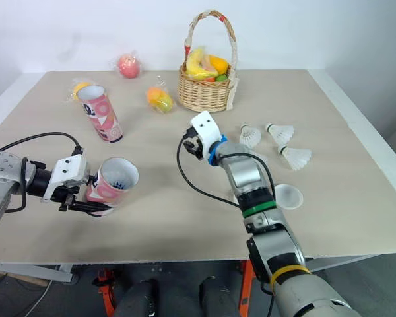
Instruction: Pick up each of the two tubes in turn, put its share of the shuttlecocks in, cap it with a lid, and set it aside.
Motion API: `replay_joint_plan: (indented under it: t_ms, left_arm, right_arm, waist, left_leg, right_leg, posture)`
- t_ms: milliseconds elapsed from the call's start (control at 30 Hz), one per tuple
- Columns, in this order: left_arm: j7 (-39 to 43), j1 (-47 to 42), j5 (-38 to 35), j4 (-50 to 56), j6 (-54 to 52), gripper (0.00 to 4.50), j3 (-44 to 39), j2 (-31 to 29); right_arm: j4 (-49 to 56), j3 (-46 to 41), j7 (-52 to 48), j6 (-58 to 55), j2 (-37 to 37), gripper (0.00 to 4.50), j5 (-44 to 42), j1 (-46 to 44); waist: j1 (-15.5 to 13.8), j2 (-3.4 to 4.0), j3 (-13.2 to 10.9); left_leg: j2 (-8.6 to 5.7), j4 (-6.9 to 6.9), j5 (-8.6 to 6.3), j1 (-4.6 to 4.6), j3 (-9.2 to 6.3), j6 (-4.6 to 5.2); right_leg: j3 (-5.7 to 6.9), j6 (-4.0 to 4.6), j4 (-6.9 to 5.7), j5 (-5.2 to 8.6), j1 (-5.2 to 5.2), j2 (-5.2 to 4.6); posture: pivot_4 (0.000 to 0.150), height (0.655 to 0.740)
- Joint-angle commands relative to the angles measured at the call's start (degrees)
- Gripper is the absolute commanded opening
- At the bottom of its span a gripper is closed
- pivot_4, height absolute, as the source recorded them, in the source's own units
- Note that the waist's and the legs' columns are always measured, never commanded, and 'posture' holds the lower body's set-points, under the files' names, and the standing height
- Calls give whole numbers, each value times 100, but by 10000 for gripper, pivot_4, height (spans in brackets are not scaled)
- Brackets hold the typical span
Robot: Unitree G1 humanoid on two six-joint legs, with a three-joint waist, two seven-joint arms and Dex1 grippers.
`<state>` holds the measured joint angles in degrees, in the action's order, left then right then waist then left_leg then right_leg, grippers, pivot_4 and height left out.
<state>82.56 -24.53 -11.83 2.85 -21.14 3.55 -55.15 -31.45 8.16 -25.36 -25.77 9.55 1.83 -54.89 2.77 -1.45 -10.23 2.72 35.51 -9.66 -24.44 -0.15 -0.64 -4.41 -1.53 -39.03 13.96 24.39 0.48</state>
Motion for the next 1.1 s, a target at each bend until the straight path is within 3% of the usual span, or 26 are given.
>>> replay_joint_plan:
  t_ms: [33,533,1100]
  left_arm:
    - [134,93,-77,31,-13,26835,260,33]
    - [112,177,-112,131,-87,26835,149,-30]
    - [77,200,-124,164,-132,26835,160,39]
  right_arm:
    - [-752,-116,496,557,-71,24664,172,-558]
    - [-3321,-568,1361,1698,-324,24664,151,-1720]
    - [-4127,-1494,1713,1689,-109,24664,-306,-2087]
  waist:
    - [-2,0,0]
    - [10,0,0]
    - [12,0,0]
  left_leg:
    - [0,0,0,0,0,0]
    - [1,-8,0,0,-2,0]
    - [0,-11,-1,0,-2,-1]
  right_leg:
    - [0,0,0,0,0,-1]
    - [1,4,1,5,1,1]
    - [0,5,2,5,1,0]
  posture:
    - [1500,7400]
    - [1500,7400]
    - [1500,7400]
